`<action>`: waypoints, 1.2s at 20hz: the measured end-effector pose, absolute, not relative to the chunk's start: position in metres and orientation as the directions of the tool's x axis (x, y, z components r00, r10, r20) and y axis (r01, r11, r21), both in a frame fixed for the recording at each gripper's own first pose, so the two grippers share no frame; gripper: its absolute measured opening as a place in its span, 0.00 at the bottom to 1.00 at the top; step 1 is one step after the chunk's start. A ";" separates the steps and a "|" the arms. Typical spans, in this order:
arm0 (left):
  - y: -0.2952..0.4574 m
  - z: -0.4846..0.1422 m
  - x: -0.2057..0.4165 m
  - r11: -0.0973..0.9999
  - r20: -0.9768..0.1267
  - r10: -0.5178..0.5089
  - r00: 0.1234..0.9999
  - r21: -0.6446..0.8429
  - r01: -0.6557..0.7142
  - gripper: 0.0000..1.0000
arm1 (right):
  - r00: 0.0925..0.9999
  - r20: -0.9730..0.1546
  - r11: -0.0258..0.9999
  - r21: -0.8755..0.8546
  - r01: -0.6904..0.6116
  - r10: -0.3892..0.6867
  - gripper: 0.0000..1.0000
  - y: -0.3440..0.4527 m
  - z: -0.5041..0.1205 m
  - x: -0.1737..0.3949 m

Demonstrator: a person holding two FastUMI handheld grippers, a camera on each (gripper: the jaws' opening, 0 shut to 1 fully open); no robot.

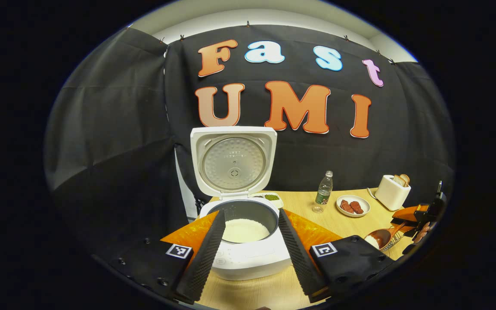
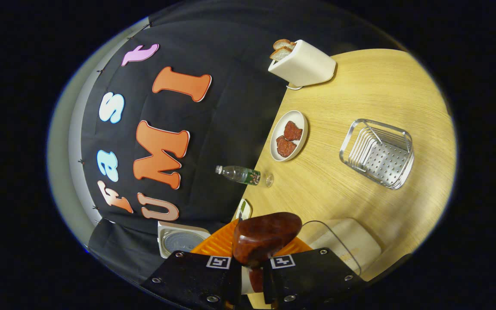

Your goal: Close the left gripper, press the button to open the rice cooker; take a wooden spoon from the chopstick holder with the right hand, scoop a spoonful of rice and pour it into the rice cooker, then put the wooden spoon back into the chopstick holder.

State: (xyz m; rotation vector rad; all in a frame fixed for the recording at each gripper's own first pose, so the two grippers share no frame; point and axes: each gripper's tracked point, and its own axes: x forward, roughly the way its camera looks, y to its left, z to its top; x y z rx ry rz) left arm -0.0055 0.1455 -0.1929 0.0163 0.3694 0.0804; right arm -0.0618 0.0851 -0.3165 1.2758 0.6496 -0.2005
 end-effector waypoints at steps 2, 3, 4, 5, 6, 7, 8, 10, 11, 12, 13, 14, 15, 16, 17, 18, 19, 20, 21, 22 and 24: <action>0.155 -0.190 -0.010 0.995 -0.348 0.104 0.932 0.031 -0.099 0.86 | 0.819 -0.523 0.270 0.845 0.462 0.236 0.19 0.097 -0.303 -0.045; 0.161 -0.187 -0.012 0.993 -0.341 0.117 0.933 0.034 -0.112 0.86 | 0.823 -0.511 0.256 0.854 0.453 0.249 0.19 0.104 -0.296 -0.039; 0.168 -0.185 -0.015 0.991 -0.334 0.131 0.933 0.036 -0.126 0.86 | 0.828 -0.495 0.240 0.865 0.441 0.264 0.19 0.112 -0.289 -0.032; 0.177 -0.183 -0.017 0.989 -0.327 0.147 0.934 0.038 -0.142 0.86 | 0.830 -0.481 0.224 0.874 0.431 0.281 0.19 0.122 -0.282 -0.025; 0.186 -0.182 -0.022 0.986 -0.321 0.163 0.933 0.037 -0.160 0.86 | 0.832 -0.467 0.207 0.883 0.421 0.300 0.19 0.133 -0.275 -0.018; 0.195 -0.181 -0.025 0.984 -0.317 0.178 0.932 0.037 -0.176 0.86 | 0.831 -0.453 0.198 0.891 0.408 0.322 0.19 0.147 -0.268 -0.010; 0.206 -0.180 -0.029 0.980 -0.311 0.199 0.929 0.041 -0.196 0.86 | 0.830 -0.441 0.199 0.897 0.394 0.342 0.19 0.163 -0.263 -0.002; 0.228 -0.178 -0.041 0.971 -0.299 0.238 0.924 0.053 -0.233 0.86 | 0.820 -0.425 0.210 0.905 0.370 0.384 0.19 0.196 -0.255 0.016; 0.239 -0.178 -0.047 0.966 -0.295 0.256 0.921 0.057 -0.250 0.86 | 0.814 -0.418 0.216 0.908 0.359 0.403 0.19 0.211 -0.250 0.023; 0.249 -0.178 -0.051 0.961 -0.291 0.274 0.917 0.059 -0.269 0.86 | 0.807 -0.412 0.221 0.910 0.350 0.423 0.19 0.228 -0.247 0.031; 0.260 -0.177 -0.056 0.956 -0.290 0.291 0.912 0.056 -0.288 0.86 | 0.799 -0.408 0.222 0.913 0.343 0.442 0.19 0.243 -0.242 0.036; 0.272 -0.178 -0.062 0.950 -0.290 0.309 0.906 0.053 -0.307 0.86 | 0.794 -0.399 0.220 0.917 0.333 0.458 0.19 0.259 -0.239 0.044; 0.283 -0.178 -0.067 0.943 -0.291 0.328 0.898 0.049 -0.329 0.86 | 0.789 -0.392 0.218 0.920 0.327 0.473 0.19 0.275 -0.235 0.049; 0.293 -0.179 -0.073 0.937 -0.295 0.345 0.891 0.044 -0.348 0.80 | 0.783 -0.388 0.219 0.921 0.321 0.486 0.19 0.290 -0.234 0.055; 0.302 -0.181 -0.079 0.930 -0.299 0.361 0.884 0.038 -0.367 0.86 | 0.777 -0.389 0.231 0.921 0.314 0.495 0.19 0.303 -0.233 0.061; 0.311 -0.184 -0.085 0.924 -0.304 0.373 0.877 0.031 -0.382 0.86 | 0.772 -0.394 0.257 0.918 0.302 0.498 0.19 0.315 -0.235 0.066; 0.319 -0.186 -0.090 0.918 -0.309 0.384 0.870 0.026 -0.396 0.80 | 0.767 -0.402 0.292 0.912 0.288 0.500 0.19 0.326 -0.237 0.071; 0.327 -0.189 -0.094 0.912 -0.315 0.394 0.863 0.023 -0.409 0.80 | 0.763 -0.409 0.327 0.905 0.271 0.501 0.19 0.336 -0.240 0.076; 0.335 -0.192 -0.096 0.906 -0.321 0.407 0.855 0.022 -0.423 0.84 | 0.761 -0.418 0.362 0.896 0.256 0.496 0.19 0.345 -0.242 0.081; 0.343 -0.193 -0.099 0.900 -0.327 0.416 0.848 0.019 -0.435 0.81 | 0.759 -0.429 0.398 0.884 0.243 0.489 0.19 0.352 -0.247 0.086; 0.352 -0.196 -0.106 0.892 -0.333 0.429 0.839 0.012 -0.452 0.80 | 0.757 -0.448 0.464 0.859 0.217 0.475 0.18 0.363 -0.252 0.090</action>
